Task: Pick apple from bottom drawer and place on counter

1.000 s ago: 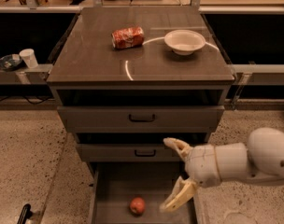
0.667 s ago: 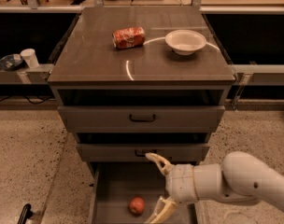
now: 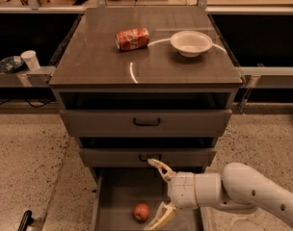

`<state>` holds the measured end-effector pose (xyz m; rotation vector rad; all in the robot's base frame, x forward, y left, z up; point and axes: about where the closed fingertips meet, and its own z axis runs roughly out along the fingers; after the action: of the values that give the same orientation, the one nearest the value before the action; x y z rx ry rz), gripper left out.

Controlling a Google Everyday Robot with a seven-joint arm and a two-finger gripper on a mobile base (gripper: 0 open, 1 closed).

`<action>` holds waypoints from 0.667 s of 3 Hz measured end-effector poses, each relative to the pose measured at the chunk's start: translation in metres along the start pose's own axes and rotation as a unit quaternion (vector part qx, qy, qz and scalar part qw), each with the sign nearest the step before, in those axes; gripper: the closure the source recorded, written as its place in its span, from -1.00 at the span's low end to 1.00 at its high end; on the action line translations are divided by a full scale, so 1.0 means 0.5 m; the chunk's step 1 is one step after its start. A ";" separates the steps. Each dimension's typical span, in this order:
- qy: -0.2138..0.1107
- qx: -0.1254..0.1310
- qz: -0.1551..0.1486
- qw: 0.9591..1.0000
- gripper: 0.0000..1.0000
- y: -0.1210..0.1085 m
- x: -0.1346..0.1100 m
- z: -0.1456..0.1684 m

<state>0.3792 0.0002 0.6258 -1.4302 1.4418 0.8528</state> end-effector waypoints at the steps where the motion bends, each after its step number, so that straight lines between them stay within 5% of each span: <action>1: 0.021 0.002 0.013 1.000 -1.00 -0.030 0.042 -0.003; 2: 0.050 0.015 0.014 0.999 -1.00 -0.087 0.148 -0.010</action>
Offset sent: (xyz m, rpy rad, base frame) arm 0.0938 -0.0761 -0.1315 -0.1586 0.0184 -0.1022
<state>0.4274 -0.0352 0.5641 -1.4498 1.5467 0.7838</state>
